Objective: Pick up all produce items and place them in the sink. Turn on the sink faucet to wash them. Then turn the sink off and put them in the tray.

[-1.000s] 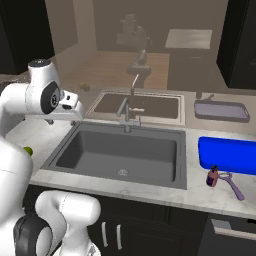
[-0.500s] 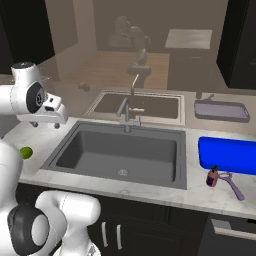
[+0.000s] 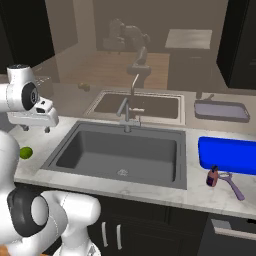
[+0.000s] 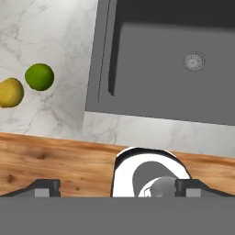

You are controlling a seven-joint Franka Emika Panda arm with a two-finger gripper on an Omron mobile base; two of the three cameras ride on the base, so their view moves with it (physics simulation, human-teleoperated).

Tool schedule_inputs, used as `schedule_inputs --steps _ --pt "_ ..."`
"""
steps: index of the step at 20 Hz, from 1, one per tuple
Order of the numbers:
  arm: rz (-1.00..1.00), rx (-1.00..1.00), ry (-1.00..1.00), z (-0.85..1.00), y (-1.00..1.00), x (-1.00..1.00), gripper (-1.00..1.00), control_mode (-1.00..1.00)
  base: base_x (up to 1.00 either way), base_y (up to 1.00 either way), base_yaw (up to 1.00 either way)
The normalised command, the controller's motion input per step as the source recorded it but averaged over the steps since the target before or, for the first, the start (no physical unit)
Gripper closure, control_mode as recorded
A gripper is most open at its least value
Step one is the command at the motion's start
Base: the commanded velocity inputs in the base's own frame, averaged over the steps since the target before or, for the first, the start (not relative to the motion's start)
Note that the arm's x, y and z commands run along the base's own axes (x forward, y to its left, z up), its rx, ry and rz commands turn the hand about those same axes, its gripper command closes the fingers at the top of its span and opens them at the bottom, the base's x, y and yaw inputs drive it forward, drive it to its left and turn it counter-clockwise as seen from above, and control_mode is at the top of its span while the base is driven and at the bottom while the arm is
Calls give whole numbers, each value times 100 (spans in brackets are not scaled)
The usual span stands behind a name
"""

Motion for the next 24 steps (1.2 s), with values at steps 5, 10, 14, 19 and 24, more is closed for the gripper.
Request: schedule_inputs --steps 5,10,14,19,24 --pt "0 0 12 -21 28 4 -100 -100 0 0 0" --pt "0 0 11 -21 28 12 -100 -100 0 0 0" --pt "0 0 8 -19 29 17 -100 -100 0 0 0" --pt "0 0 4 -17 30 18 -100 -100 0 0 0" --pt "0 0 0 -17 29 17 -100 -100 0 0 0"
